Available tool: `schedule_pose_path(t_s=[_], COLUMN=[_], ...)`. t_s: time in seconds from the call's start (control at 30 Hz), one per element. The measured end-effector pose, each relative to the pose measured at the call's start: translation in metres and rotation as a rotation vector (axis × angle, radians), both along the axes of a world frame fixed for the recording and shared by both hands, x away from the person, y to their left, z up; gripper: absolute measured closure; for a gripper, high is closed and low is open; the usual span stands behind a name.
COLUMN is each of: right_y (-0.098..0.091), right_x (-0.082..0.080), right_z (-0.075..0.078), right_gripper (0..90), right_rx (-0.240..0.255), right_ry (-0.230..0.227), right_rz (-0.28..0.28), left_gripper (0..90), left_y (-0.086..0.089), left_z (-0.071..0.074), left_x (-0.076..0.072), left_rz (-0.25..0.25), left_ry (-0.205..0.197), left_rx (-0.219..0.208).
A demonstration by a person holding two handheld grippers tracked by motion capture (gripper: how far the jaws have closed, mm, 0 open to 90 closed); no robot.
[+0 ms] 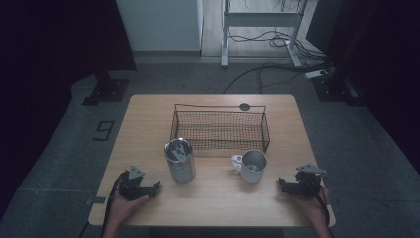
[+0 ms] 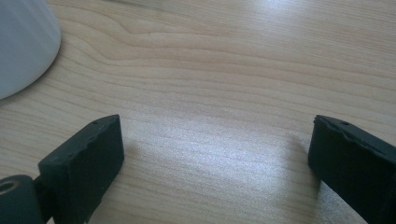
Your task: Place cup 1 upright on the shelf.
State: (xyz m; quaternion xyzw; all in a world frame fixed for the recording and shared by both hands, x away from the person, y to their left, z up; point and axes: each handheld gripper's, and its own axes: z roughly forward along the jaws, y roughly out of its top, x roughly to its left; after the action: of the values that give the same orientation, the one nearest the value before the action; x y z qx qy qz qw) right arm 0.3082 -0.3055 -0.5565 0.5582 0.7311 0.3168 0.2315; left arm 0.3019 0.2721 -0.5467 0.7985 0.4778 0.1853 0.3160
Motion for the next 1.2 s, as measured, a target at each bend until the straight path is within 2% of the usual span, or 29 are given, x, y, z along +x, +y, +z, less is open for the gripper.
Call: schedule_pose_path(t_s=[0.6, 0.63, 0.87, 0.9, 0.93, 1.2], right_y=[0.000, 0.000, 0.000, 0.000, 0.000, -0.001], right_x=[0.000, 0.000, 0.000, 0.000, 0.000, -0.001], right_z=[0.000, 0.000, 0.000, 0.000, 0.000, 0.000], right_gripper=[3.8, 4.2, 4.6, 4.7, 4.7, 6.0], right_rx=[0.001, 0.002, 0.003, 0.003, 0.003, 0.003], right_ry=[-0.001, -0.003, -0.004, -0.004, -0.004, -0.009], right_rz=[-0.004, -0.005, -0.008, -0.008, -0.008, -0.010], left_gripper=[13.7, 14.0, 14.1, 14.2, 14.2, 14.3], left_y=[0.002, 0.003, 0.006, 0.006, 0.006, 0.004], left_z=[0.000, 0.001, 0.006, 0.009, 0.009, 0.024], left_x=[-0.001, -0.002, -0.005, -0.006, -0.006, -0.013], left_rz=[0.011, 0.011, 0.030, 0.030, 0.030, 0.008], left_ry=[-0.003, -0.002, -0.020, -0.029, -0.029, -0.072], left_rx=[-0.015, -0.038, -0.062, -0.083, -0.083, -0.139])
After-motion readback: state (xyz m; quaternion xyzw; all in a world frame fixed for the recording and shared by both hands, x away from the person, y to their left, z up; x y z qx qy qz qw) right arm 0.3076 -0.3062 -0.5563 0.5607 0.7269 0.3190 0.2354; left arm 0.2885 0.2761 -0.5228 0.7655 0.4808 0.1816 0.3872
